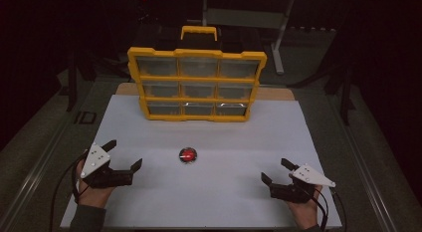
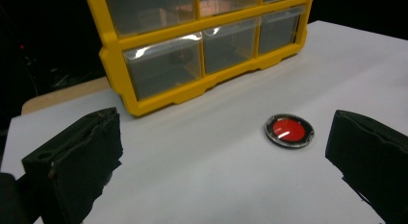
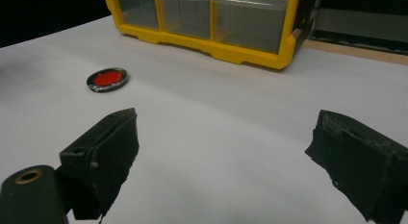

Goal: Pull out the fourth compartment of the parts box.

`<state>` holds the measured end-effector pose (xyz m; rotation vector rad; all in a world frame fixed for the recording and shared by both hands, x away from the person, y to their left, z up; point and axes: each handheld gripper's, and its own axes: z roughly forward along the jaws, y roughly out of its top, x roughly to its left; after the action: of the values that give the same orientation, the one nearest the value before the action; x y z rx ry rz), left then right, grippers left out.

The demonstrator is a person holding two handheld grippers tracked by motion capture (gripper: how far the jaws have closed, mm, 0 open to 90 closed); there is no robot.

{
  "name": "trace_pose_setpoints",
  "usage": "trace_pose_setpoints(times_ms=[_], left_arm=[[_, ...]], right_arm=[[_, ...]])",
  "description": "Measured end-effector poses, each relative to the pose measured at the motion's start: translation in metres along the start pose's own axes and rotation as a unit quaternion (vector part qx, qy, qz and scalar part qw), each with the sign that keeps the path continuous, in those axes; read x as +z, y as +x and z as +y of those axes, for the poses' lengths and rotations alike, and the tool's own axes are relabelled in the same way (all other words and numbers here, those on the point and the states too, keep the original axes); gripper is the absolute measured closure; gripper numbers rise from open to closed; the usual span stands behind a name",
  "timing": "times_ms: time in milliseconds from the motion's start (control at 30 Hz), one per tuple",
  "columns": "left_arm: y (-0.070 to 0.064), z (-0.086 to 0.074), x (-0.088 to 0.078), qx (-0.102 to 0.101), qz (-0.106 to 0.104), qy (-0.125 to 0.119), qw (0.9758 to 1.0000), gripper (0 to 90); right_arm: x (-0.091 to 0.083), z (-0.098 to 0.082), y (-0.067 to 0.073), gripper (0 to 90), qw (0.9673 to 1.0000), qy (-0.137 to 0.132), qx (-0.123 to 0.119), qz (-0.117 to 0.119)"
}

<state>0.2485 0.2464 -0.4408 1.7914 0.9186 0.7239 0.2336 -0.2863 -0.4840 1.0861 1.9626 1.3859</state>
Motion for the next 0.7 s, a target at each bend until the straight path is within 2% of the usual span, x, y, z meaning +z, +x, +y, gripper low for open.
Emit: trace_pose_setpoints(times_ms=[133, 433, 700], left_arm=[[0.002, 0.008, 0.004, 0.007, 0.000, -0.004, 1.0000, 0.0], [0.007, 0.016, 0.010, 0.002, 0.003, -0.021, 0.9998, 0.0], [0.011, 0.022, 0.016, 0.007, 0.005, -0.023, 0.9997, 0.0]], right_arm=[[0.001, 0.000, 0.001, 8.8, 1.0000, 0.000, -0.002, 0.001], [0.001, 0.000, 0.001, 8.8, 1.0000, -0.001, 0.004, 0.000], [0.002, 0.000, 0.001, 8.8, 1.0000, -0.001, 0.003, 0.001]])
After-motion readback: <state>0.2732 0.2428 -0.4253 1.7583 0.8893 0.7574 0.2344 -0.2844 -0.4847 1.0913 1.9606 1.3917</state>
